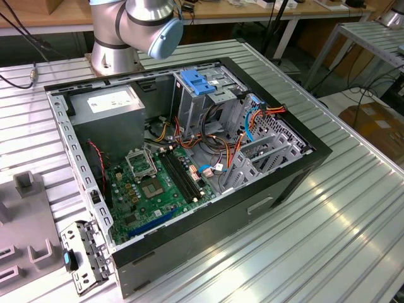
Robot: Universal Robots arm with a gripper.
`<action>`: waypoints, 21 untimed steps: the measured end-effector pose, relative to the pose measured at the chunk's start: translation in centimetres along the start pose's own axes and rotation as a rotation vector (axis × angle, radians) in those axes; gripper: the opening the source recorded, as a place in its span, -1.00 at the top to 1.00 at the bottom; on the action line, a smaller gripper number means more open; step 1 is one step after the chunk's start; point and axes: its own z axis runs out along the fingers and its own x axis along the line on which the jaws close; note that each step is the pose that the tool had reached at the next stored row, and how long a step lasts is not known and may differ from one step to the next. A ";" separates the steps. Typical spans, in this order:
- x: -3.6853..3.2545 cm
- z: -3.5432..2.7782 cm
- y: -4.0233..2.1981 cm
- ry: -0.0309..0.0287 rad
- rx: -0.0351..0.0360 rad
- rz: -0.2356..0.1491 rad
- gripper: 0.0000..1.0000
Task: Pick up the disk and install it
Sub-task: 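Pick up the disk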
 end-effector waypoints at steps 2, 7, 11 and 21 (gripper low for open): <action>0.00 0.00 0.00 0.0013 -0.0004 -0.028 0.79; 0.00 0.00 0.00 0.0078 -0.0025 -0.156 0.79; 0.00 0.00 0.00 0.0123 -0.0040 -0.244 0.79; 0.00 0.01 0.00 0.0254 -0.0082 -0.508 0.79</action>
